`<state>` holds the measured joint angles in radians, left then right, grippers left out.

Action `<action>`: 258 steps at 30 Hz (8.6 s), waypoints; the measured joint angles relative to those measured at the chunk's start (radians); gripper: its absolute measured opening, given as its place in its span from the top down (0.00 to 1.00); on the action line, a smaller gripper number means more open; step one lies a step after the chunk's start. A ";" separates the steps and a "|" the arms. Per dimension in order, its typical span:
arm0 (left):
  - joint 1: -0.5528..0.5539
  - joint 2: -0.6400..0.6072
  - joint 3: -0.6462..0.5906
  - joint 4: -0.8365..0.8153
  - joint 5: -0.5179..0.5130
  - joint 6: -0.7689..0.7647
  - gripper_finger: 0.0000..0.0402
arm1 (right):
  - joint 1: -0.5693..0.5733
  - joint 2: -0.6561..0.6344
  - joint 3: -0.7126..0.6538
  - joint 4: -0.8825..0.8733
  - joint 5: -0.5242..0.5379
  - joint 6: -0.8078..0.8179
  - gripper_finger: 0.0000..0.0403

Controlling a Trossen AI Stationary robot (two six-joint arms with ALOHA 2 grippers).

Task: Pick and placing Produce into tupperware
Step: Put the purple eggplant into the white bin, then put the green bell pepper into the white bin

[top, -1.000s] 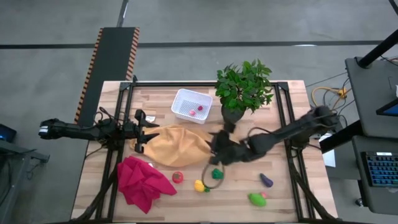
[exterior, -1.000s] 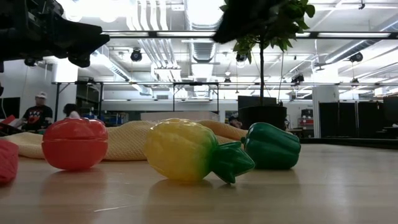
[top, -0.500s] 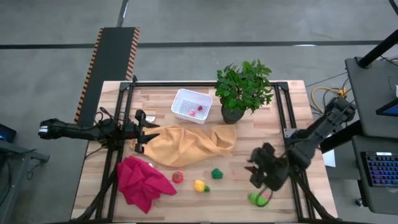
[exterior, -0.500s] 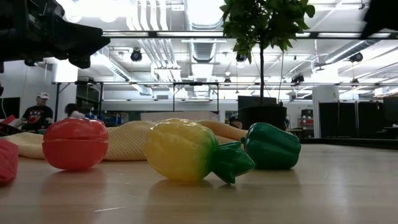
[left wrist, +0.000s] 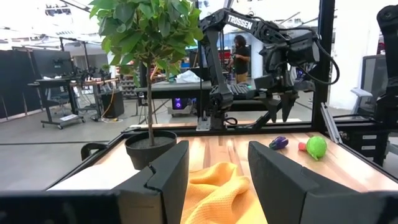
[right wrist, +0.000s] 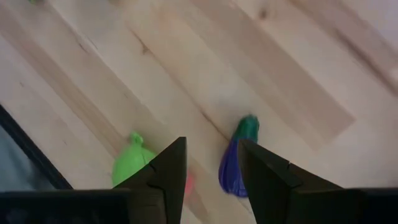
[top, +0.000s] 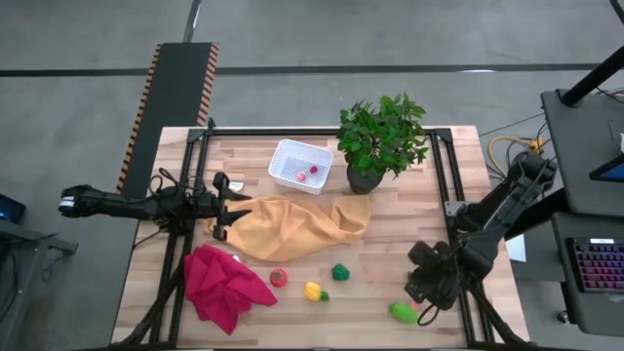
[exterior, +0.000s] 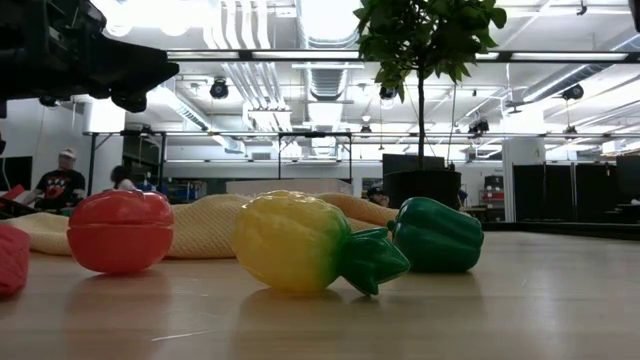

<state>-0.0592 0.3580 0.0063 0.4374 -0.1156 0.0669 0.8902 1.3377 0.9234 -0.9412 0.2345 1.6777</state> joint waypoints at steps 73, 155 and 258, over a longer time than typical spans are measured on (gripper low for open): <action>0.000 -0.005 0.000 0.010 -0.020 0.000 0.62 | -0.009 0.286 -0.062 0.118 -0.186 -0.009 0.71; 0.000 -0.005 0.000 0.009 -0.020 0.001 0.62 | -0.861 0.643 0.261 1.287 0.708 -1.562 0.73; 0.000 0.006 0.000 0.001 -0.020 -0.008 0.62 | -0.341 0.531 -0.044 1.025 0.176 -1.028 0.19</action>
<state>-0.0589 0.3645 0.0063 0.4387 -0.1352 0.0589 0.5495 1.8689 0.8791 0.0835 0.4107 0.6498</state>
